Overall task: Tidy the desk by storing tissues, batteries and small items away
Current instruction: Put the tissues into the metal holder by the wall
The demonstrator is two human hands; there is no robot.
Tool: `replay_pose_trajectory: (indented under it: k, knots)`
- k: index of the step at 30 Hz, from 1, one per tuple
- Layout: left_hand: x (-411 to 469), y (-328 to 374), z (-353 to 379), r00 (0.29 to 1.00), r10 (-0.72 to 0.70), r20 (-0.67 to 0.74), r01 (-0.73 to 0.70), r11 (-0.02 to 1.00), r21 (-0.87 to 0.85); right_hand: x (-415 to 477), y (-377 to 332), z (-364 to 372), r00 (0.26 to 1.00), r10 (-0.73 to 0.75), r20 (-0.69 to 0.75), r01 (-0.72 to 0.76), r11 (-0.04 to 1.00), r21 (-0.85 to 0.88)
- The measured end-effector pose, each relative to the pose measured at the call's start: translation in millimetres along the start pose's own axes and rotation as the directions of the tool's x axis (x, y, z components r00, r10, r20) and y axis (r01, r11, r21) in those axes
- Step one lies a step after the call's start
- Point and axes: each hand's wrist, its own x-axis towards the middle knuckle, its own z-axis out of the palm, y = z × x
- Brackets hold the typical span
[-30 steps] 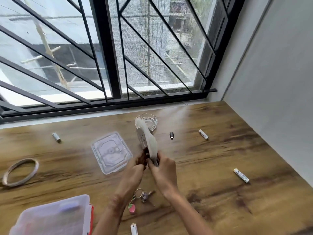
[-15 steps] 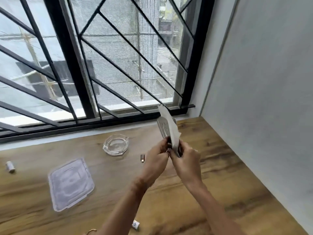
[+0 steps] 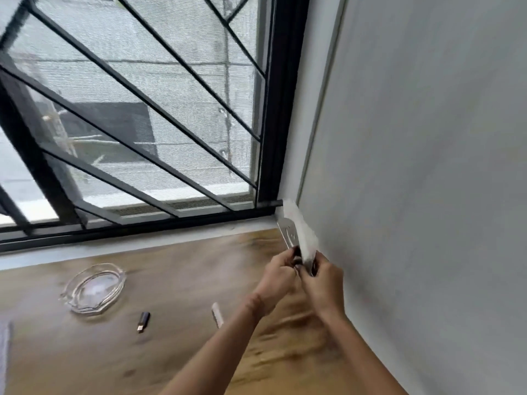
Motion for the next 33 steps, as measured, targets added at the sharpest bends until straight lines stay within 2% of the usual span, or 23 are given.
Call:
replay_pose_trajectory:
  k: [5,18,24,29,33]
  knots:
    - [30,-19,6,0.999,-0.038,-0.021,0.037,0.998,-0.057,23,21,9,0.999,0.04,0.015,-0.04,0.999,0.005]
    - [44,-35,4,0.994,-0.113,0.008,0.114,0.993,-0.021,34,46,30,0.989,0.148,0.02,-0.148,0.989,0.004]
    - [36,-33,3,0.991,-0.132,0.004,0.132,0.991,-0.004,33,45,31,0.988,0.155,0.013,-0.155,0.988,0.0]
    - [6,-8,6,0.996,-0.083,0.018,0.082,0.996,0.016,27,38,27,0.992,0.125,-0.004,-0.125,0.992,0.004]
    - [-22,-1,1,0.995,-0.046,-0.088,0.055,0.993,0.103,15,25,23,0.997,0.059,-0.059,-0.058,0.998,0.011]
